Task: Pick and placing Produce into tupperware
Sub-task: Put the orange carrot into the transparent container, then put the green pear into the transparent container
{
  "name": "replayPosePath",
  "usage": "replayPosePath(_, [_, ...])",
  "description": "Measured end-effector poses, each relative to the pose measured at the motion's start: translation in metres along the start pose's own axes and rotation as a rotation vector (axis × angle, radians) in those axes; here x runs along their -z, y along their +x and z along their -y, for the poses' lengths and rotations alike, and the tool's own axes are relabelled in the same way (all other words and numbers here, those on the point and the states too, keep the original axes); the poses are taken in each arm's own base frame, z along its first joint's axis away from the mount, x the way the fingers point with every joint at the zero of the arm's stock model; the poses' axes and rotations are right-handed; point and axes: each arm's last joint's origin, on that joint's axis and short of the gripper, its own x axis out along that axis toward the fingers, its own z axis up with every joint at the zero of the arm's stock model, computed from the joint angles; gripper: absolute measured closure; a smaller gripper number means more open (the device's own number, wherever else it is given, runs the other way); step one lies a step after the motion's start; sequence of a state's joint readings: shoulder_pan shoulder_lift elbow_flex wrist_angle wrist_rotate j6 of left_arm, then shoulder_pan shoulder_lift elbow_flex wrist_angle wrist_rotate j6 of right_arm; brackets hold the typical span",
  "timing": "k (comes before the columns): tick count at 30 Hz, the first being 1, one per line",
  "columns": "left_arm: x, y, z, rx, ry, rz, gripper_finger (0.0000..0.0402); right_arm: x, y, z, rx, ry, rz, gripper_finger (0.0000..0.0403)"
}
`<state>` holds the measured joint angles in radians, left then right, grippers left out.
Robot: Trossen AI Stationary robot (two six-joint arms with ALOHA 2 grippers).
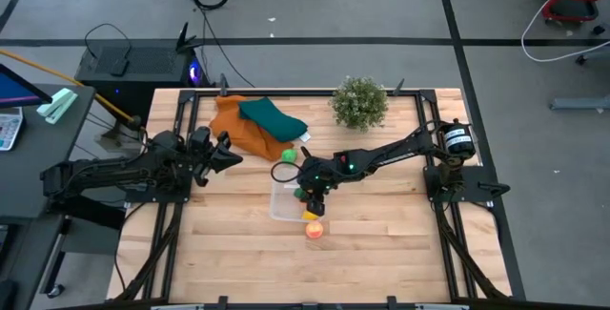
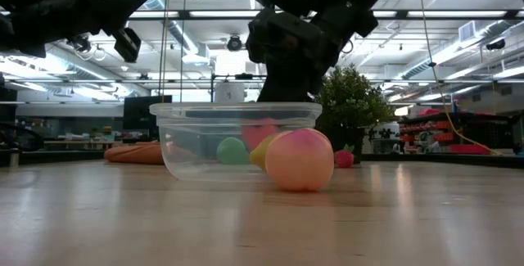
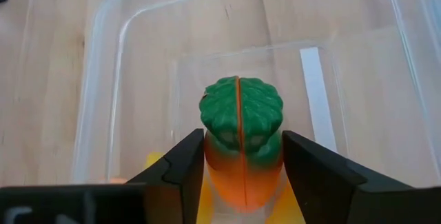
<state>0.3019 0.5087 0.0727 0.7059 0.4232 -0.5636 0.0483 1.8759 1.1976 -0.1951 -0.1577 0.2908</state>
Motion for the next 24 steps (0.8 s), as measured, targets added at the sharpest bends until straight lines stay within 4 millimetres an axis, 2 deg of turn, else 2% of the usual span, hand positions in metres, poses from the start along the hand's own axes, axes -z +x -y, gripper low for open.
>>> replayPosePath(9, [0.0, 0.0, 0.0, 0.0, 0.0, 0.0, 0.038, 0.002, 0.0, 0.001, 0.005, 0.001, -0.026, 0.0243])
replayPosePath(19, [0.0, 0.0, 0.0, 0.0, 0.0, 0.0, 0.0385, 0.002, 0.0, 0.0, -0.005, 0.006, -0.027, 0.0202])
replayPosePath(24, [0.0, 0.0, 0.0, 0.0, 0.0, 0.0, 0.0379, -0.004, -0.013, -0.003, -0.008, 0.013, 0.013, 0.0198])
